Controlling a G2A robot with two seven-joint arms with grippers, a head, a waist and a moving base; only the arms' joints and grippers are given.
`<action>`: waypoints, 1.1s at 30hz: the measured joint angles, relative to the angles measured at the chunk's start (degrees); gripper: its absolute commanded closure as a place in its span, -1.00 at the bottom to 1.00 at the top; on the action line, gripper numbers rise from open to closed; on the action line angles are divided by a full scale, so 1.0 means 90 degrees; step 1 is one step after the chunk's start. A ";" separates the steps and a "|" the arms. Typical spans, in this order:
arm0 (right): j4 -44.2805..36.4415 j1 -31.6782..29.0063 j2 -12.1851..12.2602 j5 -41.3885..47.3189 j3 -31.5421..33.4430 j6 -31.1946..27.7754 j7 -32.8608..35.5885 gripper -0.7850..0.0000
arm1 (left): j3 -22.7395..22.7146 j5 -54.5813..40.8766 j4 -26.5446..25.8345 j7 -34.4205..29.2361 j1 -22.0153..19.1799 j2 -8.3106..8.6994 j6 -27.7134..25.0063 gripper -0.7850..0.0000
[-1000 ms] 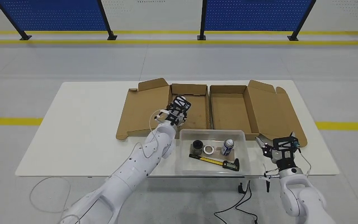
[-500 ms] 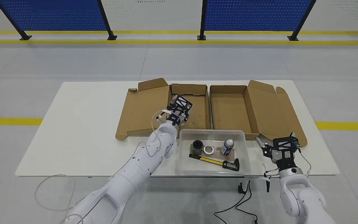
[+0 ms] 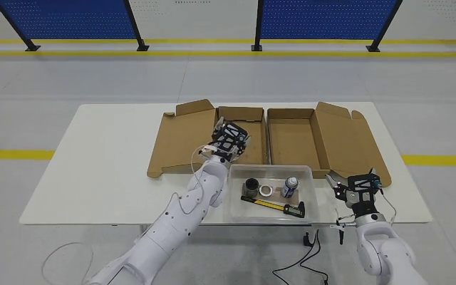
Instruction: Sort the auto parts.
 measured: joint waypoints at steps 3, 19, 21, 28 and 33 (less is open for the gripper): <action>0.0000 0.0000 0.0000 0.0000 0.0000 0.0000 0.0000 -1.00 | -0.0287 0.0143 -0.0728 -0.0262 0.0365 0.0116 -0.0224 -1.00; 0.0000 0.0000 0.0000 0.0000 0.0000 0.0000 0.0000 -1.00 | -0.1393 -0.0340 -0.3593 -0.1807 0.1989 0.0501 -0.2501 -1.00; 0.0000 0.0000 0.0000 0.0000 0.0000 0.0000 0.0000 -1.00 | -0.1469 -0.0630 -0.3706 -0.2072 0.2081 0.0527 -0.2912 -1.00; 0.0000 0.0000 0.0000 0.0000 0.0000 0.0000 0.0000 -1.00 | -0.1675 -0.2293 -0.3689 -0.3750 0.1951 0.0536 -0.3591 -1.00; 0.0000 0.0000 0.0000 0.0000 0.0000 0.0000 0.0000 -1.00 | -0.1629 -0.3652 -0.3274 -0.5137 0.1593 0.0460 -0.3032 -1.00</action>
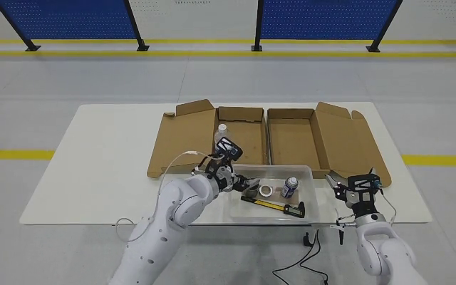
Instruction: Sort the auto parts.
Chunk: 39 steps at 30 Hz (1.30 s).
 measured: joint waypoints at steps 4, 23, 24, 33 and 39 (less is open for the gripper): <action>0.0000 0.0000 0.0000 0.0000 0.0000 0.0000 0.0000 -1.00 | 0.0051 -0.0427 0.0245 -0.0519 -0.0337 -0.0022 0.0207 -1.00; 0.0000 0.0000 0.0000 0.0000 0.0000 0.0000 0.0000 -1.00 | 0.0152 -0.0259 0.0331 -0.0529 -0.0432 -0.0013 0.0139 -1.00; 0.0000 0.0000 0.0000 0.0000 0.0000 0.0000 0.0000 -1.00 | 0.0152 -0.0259 0.0331 -0.0528 -0.0432 -0.0013 0.0139 -1.00; 0.0000 0.0000 0.0000 0.0000 0.0000 0.0000 0.0000 -1.00 | 0.0869 -0.0610 0.0350 -0.1023 -0.1072 -0.0165 0.0394 -1.00; 0.0000 0.0000 0.0000 0.0000 0.0000 0.0000 0.0000 -1.00 | 0.1432 -0.0737 0.0809 -0.1682 -0.1706 -0.0318 0.0862 -0.73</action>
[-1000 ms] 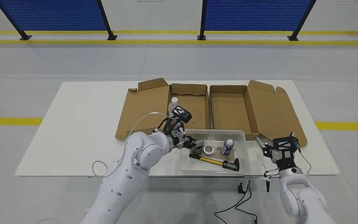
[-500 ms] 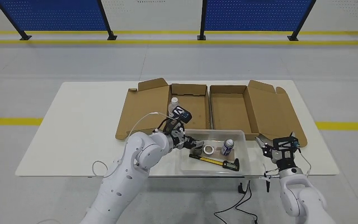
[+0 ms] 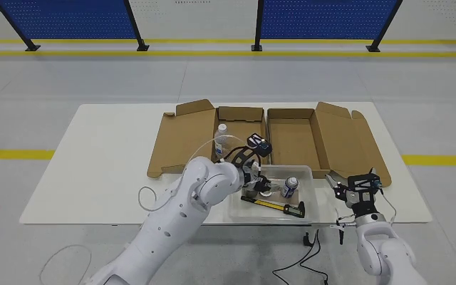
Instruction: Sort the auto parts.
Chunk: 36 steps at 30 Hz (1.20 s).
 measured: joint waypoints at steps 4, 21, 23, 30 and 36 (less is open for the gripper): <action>0.0000 0.0000 0.0000 0.0000 0.0000 0.0000 0.0000 -1.00 | 0.0271 0.0112 0.0448 -0.0214 -0.0309 -0.0080 0.0202 -0.69; 0.0000 0.0000 0.0000 0.0000 0.0000 0.0000 0.0000 -1.00 | 0.0626 0.0189 0.1644 -0.0303 -0.0704 -0.0253 0.0727 0.15; 0.0000 0.0000 0.0000 0.0000 0.0000 0.0000 0.0000 -1.00 | 0.0639 0.0234 0.1695 -0.0327 -0.0711 -0.0257 0.0763 0.19; 0.0000 0.0000 0.0000 0.0000 0.0000 0.0000 0.0000 -1.00 | 0.0622 0.0281 0.1768 -0.0415 -0.0690 -0.0265 0.0851 0.20; 0.0000 0.0000 0.0000 0.0000 0.0000 0.0000 0.0000 -1.00 | 0.0626 0.0217 0.1970 -0.0394 -0.0715 -0.0291 0.0825 0.25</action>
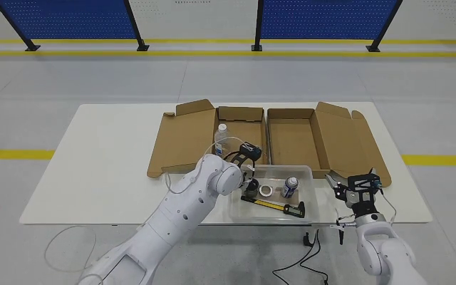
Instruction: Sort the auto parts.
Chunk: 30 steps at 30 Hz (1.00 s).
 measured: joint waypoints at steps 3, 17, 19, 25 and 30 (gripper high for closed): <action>0.0000 0.0000 0.0000 0.0000 0.0000 0.0000 0.0000 -1.00 | 0.0053 -0.0028 0.0122 0.0009 -0.0032 -0.0029 -0.0024 0.39; 0.0000 0.0000 0.0000 0.0000 0.0000 0.0000 0.0000 -1.00 | 0.0199 -0.0346 0.0528 0.0122 -0.0156 -0.0169 -0.0073 0.47; 0.0000 0.0000 0.0000 0.0000 0.0000 0.0000 0.0000 -1.00 | 0.0236 -0.0342 0.0568 0.0134 -0.0170 -0.0188 -0.0060 0.48; 0.0000 0.0000 0.0000 0.0000 0.0000 0.0000 0.0000 -1.00 | 0.0325 -0.0271 0.0722 0.0123 -0.0214 -0.0233 -0.0019 0.54; 0.0000 0.0000 0.0000 0.0000 0.0000 0.0000 0.0000 -1.00 | 0.0348 -0.0285 0.0847 0.0152 -0.0231 -0.0263 -0.0031 0.64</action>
